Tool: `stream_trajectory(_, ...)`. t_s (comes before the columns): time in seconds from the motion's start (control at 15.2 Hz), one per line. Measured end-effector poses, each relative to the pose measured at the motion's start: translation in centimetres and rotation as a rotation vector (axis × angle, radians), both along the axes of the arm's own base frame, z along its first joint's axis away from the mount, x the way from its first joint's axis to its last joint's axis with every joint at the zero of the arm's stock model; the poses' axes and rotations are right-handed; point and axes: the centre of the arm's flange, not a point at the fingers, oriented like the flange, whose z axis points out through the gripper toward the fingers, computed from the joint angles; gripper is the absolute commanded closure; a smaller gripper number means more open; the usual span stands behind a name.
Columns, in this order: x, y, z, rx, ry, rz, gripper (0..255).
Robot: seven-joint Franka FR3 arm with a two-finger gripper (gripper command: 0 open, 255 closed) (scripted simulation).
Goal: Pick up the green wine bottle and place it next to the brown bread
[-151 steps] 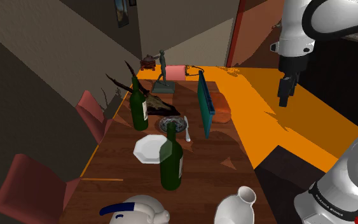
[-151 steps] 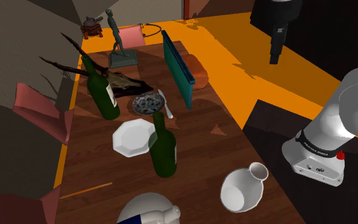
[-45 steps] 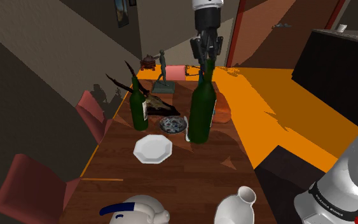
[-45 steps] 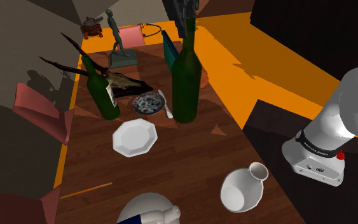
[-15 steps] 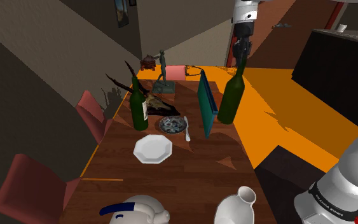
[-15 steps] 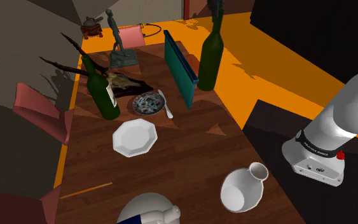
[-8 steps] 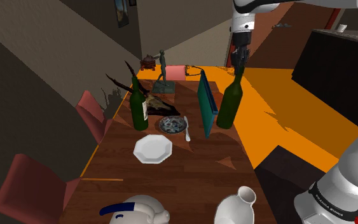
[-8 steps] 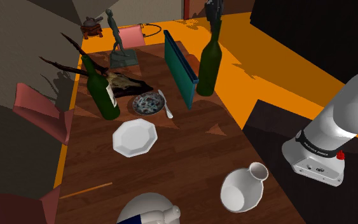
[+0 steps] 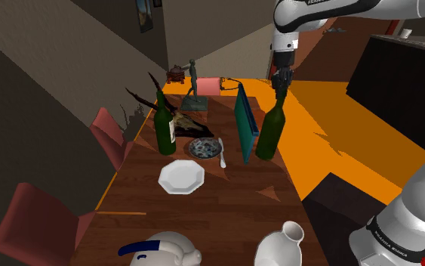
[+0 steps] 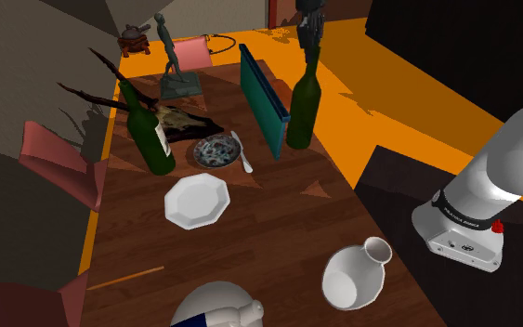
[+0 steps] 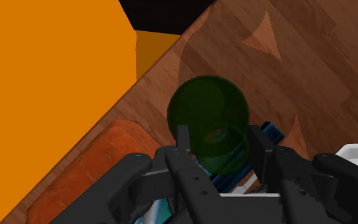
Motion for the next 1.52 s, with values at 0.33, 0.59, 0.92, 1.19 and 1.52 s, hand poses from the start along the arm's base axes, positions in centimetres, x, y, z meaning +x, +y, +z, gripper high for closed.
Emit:
stream_trajectory(0.33,0.0,0.1,-2.4,0.000,0.000,0.000,255)
stream_trajectory(0.59,-0.1,0.1,-3.6,0.000,0.000,0.000,255)
stream_trajectory(0.92,-0.1,0.1,-3.7,0.000,-0.001,0.000,0)
stream_trajectory(1.19,-0.1,0.1,-3.7,0.000,-0.001,0.000,0)
stream_trajectory(1.52,0.6,0.1,0.2,0.000,-0.002,0.000,0)
